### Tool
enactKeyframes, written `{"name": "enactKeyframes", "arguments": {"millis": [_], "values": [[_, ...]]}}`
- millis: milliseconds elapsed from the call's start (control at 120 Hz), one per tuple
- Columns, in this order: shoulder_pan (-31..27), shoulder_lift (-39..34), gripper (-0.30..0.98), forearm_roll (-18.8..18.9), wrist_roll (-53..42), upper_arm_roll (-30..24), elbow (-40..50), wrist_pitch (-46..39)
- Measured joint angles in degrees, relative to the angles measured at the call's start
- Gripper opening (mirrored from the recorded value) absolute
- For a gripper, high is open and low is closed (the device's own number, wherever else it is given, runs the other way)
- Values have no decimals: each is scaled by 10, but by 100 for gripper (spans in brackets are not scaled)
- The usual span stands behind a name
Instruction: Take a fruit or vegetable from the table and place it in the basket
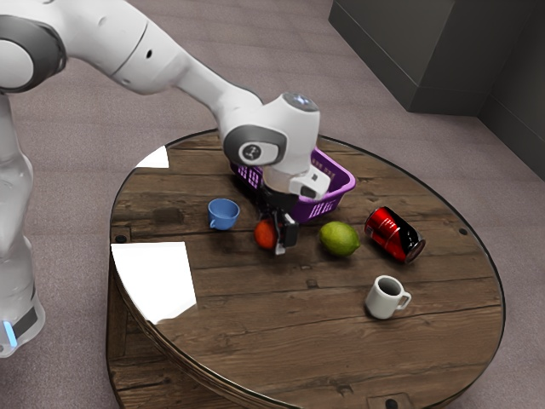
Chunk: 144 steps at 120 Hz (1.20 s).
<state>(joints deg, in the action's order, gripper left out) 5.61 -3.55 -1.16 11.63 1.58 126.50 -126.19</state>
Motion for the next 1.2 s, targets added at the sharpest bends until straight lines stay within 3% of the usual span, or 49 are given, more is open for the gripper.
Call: {"name": "enactKeyframes", "arguments": {"millis": [208,467,667,883,1017,1200], "values": [[-2,-5,46,0,2,2,7,-2],[-3,-40,38,3,11,0,2,22],[-2,-65,40,45,44,-28,-205,202],[-169,13,39,85,19,-30,-315,325],[-272,71,39,98,-4,-85,-361,350],[-247,135,39,104,-30,-157,-394,347]]}}
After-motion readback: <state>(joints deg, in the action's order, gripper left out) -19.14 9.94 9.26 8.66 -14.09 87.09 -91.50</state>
